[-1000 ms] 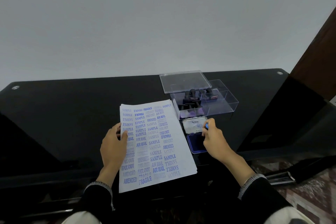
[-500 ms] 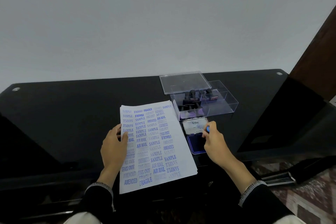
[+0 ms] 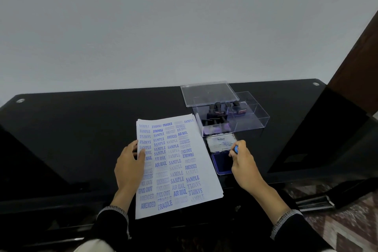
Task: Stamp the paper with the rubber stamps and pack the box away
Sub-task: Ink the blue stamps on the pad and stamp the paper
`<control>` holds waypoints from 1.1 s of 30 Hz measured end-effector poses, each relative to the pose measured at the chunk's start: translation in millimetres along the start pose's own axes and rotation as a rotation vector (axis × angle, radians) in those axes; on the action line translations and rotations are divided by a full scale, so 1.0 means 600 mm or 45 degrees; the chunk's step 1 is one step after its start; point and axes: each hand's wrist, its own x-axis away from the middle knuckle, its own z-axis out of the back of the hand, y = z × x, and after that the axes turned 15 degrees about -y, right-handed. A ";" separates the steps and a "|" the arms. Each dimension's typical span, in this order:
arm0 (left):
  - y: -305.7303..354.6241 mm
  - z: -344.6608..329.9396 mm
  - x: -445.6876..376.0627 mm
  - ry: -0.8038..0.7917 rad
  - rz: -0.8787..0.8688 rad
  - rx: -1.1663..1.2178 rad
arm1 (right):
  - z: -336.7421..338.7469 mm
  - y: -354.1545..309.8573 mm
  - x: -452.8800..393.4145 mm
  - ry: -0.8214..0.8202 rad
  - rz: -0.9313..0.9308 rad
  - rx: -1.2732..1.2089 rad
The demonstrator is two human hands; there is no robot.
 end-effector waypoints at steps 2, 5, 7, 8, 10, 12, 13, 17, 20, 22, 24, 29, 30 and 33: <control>0.001 0.000 0.000 0.000 0.003 -0.003 | 0.012 -0.007 -0.008 -0.073 0.012 0.004; 0.001 0.000 -0.001 0.002 0.006 -0.006 | 0.029 -0.014 -0.023 -0.180 -0.018 -0.058; 0.002 0.000 -0.001 -0.001 0.010 -0.013 | 0.038 -0.013 -0.035 -0.237 -0.060 -0.083; 0.002 0.000 -0.001 -0.001 0.013 -0.018 | 0.040 -0.012 -0.042 -0.259 -0.076 -0.083; 0.003 0.000 -0.001 -0.003 0.016 -0.019 | 0.043 -0.010 -0.051 -0.286 -0.105 -0.073; 0.004 0.000 0.000 -0.007 0.016 -0.016 | 0.042 -0.009 -0.053 -0.283 -0.123 -0.067; 0.004 0.001 0.001 -0.008 0.017 -0.014 | 0.040 -0.009 -0.049 -0.272 -0.119 -0.070; 0.003 0.001 0.001 -0.008 0.013 -0.013 | 0.029 -0.013 -0.019 -0.186 -0.054 -0.076; 0.004 0.001 0.002 -0.004 -0.001 -0.015 | 0.018 -0.009 -0.001 -0.132 -0.032 -0.049; 0.003 0.000 0.002 0.003 -0.011 -0.006 | 0.010 -0.004 0.004 -0.086 -0.006 -0.047; 0.002 0.001 0.003 0.017 -0.027 0.000 | 0.006 0.000 0.007 -0.072 -0.005 -0.056; 0.004 0.004 0.006 0.001 -0.076 -0.005 | 0.009 -0.009 0.002 -0.063 -0.004 -0.032; 0.005 0.004 0.007 -0.009 -0.079 -0.012 | 0.009 -0.015 0.001 -0.054 0.002 -0.059; 0.011 0.007 0.008 -0.033 -0.073 -0.016 | 0.001 -0.046 -0.004 0.035 0.063 -0.259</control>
